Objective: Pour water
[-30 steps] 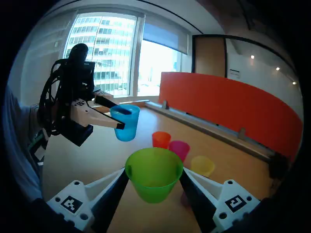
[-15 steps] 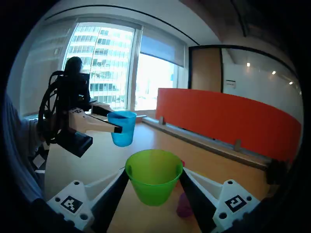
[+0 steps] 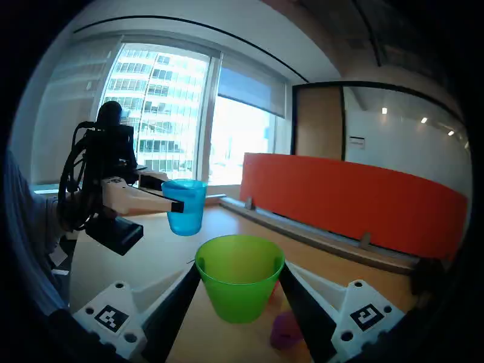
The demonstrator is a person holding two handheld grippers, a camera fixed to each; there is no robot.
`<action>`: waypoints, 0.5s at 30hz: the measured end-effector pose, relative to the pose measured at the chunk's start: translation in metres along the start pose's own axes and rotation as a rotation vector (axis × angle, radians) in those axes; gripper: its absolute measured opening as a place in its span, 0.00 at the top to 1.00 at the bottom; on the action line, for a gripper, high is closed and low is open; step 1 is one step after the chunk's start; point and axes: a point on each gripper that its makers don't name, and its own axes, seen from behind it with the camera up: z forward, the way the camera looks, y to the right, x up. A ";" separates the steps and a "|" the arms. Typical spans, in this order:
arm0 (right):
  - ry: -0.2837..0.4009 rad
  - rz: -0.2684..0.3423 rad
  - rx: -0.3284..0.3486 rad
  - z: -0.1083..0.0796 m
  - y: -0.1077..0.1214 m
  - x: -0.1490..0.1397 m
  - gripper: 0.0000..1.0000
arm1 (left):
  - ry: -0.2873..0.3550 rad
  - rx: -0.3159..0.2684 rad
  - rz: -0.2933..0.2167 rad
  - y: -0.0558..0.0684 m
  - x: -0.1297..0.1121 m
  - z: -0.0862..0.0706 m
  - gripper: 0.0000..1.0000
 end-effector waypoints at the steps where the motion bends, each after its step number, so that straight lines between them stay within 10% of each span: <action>1: 0.004 0.000 -0.001 0.000 0.000 0.001 0.08 | 0.002 -0.001 -0.001 0.001 0.001 0.000 0.16; 15: 0.026 -0.010 0.006 0.003 -0.001 0.013 0.08 | 0.029 -0.007 0.006 0.006 0.010 -0.001 0.16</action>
